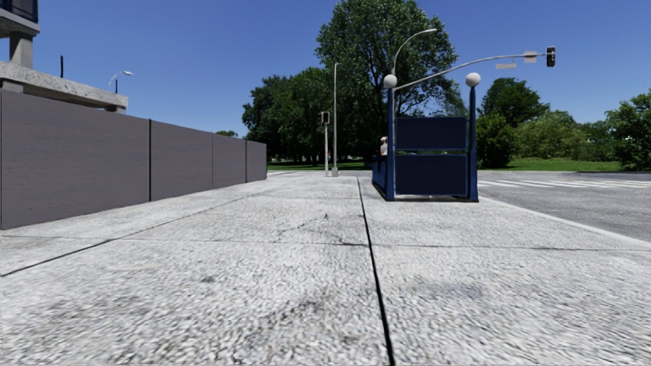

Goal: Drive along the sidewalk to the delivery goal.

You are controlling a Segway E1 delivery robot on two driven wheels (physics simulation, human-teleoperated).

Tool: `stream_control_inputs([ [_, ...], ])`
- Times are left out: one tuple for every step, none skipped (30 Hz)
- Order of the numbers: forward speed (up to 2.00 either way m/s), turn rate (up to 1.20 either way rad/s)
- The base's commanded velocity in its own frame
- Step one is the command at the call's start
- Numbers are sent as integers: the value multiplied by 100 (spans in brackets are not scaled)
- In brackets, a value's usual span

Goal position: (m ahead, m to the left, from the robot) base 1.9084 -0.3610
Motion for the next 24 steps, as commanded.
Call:
stream_control_inputs([
  [189, 0],
  [189, 0],
  [189, 0],
  [189, 0],
  [189, 0],
  [189, 0],
  [189, 0],
  [187, 0],
  [187, 0],
  [182, -30],
  [177, -104],
  [176, -120],
  [176, -120],
  [173, -120],
  [164, -120],
  [149, -120],
  [129, -120],
  [129, -120],
  [112, -78],
  [100, -36],
  [93, -27],
  [87, -24],
  [87, -24],
  [85, -23],
])
